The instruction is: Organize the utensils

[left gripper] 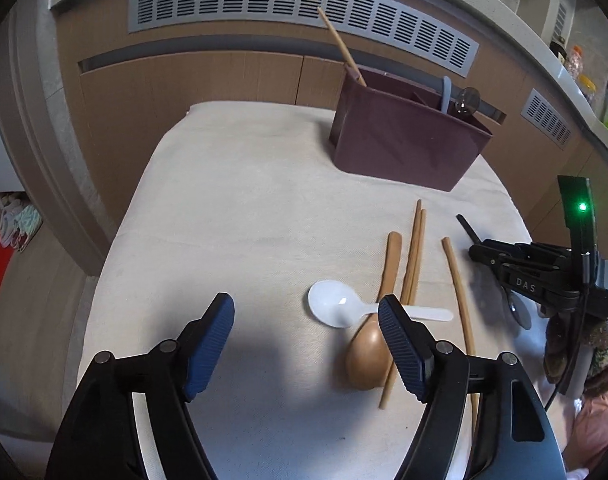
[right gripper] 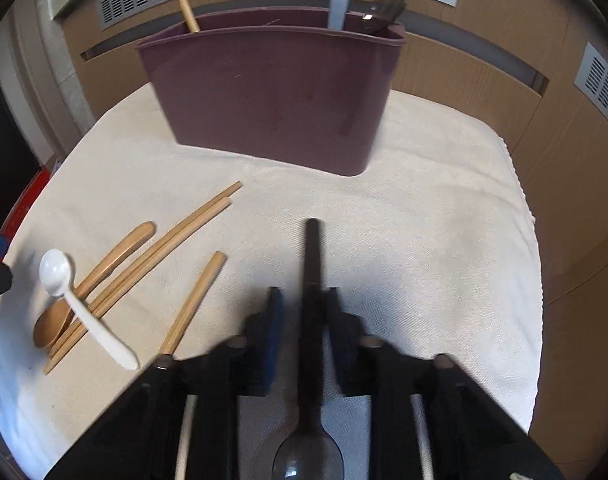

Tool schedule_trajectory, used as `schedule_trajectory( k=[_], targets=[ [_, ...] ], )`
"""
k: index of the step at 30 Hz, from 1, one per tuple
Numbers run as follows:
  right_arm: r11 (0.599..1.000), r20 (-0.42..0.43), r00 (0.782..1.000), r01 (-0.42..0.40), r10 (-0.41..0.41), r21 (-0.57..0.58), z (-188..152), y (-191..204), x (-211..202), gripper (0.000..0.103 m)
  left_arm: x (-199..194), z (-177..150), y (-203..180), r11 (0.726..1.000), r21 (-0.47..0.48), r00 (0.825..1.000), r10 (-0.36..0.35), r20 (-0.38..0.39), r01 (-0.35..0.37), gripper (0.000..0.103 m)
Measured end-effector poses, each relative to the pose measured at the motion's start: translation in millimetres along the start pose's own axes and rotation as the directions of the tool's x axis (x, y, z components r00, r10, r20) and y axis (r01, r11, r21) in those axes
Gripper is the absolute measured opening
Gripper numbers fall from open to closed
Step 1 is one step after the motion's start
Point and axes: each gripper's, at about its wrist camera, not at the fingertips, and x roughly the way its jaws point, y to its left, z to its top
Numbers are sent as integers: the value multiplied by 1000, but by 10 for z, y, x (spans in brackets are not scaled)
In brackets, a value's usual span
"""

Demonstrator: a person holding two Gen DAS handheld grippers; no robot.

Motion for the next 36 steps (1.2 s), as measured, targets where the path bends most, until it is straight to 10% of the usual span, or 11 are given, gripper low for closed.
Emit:
schedule_trajectory(
  k=[9, 16, 36],
  targets=[
    [994, 53, 995, -82, 79, 72, -262, -120, -491, 11, 105, -114, -222, 994, 71, 994, -77, -77, 82, 75],
    [995, 105, 994, -51, 42, 89, -322, -198, -727, 11, 379, 7, -156, 983, -120, 968, -160, -195, 138, 74],
    [987, 102, 995, -21, 5, 157, -481, -404, -640, 11, 1021, 483, -952, 995, 98, 991, -1, -131, 14, 59]
  ],
)
